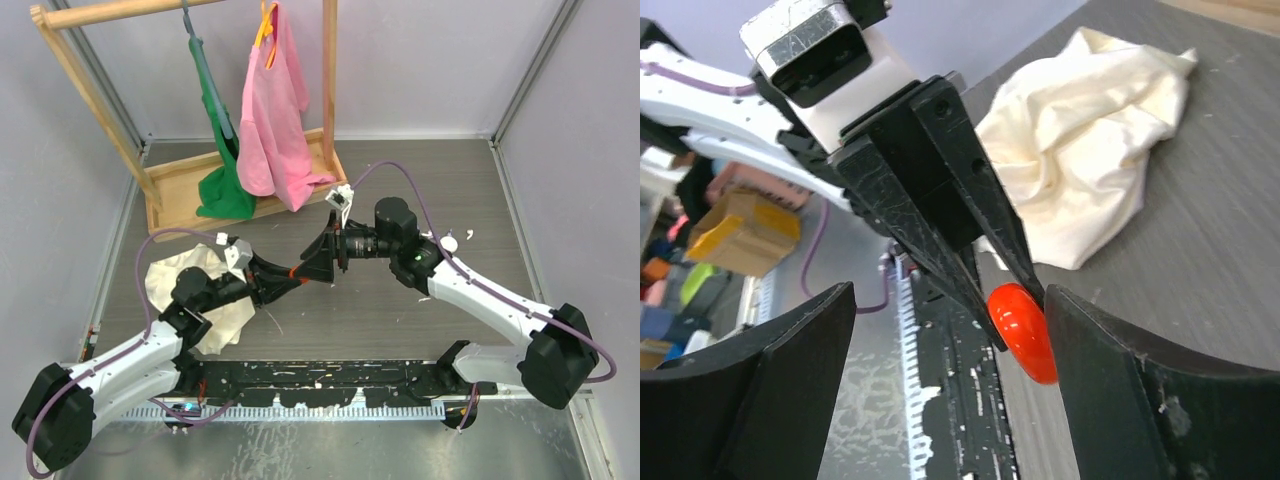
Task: Insert the wireless bluetooth earbuds into the charging case
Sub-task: Close the charging case, then place the charging case at the center of the board.
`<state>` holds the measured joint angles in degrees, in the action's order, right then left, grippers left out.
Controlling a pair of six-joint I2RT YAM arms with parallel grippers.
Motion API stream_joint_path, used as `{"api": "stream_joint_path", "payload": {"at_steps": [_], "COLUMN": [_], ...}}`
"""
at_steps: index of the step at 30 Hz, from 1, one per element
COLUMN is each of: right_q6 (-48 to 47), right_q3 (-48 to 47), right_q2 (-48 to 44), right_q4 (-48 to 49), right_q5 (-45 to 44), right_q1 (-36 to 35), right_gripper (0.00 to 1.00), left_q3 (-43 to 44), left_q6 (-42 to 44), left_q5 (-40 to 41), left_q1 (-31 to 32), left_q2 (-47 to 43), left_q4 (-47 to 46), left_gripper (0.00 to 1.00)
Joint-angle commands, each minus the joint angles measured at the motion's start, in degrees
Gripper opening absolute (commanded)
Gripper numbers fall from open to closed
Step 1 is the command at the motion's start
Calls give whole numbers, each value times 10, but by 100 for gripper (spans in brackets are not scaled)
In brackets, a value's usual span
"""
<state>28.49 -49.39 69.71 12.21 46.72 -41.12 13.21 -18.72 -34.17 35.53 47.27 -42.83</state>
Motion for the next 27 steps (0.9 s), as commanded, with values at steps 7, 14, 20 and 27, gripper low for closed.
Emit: {"api": "stream_joint_path", "payload": {"at_steps": [7,14,20,27], "right_q6": [-90,-95,-98,-97], "right_q3": [18,70,87,113], "right_q2": [-96,-155,-188,-230], "right_q4": [-106,-135,-199,-220], "right_q5": [-303,-429,-562,-640], "right_q1": [1,1,1,1], "right_gripper": [87,87,89,90], "left_q3": [42,68,97,138], "left_q6": [-57,-152,-238,-286], "left_q5": [140,296,378,430], "left_q1": [0,1,-4,-10], "left_q2": [28,96,185,313], "left_q4": [74,135,151,114], "left_gripper": [0,0,2,7]}}
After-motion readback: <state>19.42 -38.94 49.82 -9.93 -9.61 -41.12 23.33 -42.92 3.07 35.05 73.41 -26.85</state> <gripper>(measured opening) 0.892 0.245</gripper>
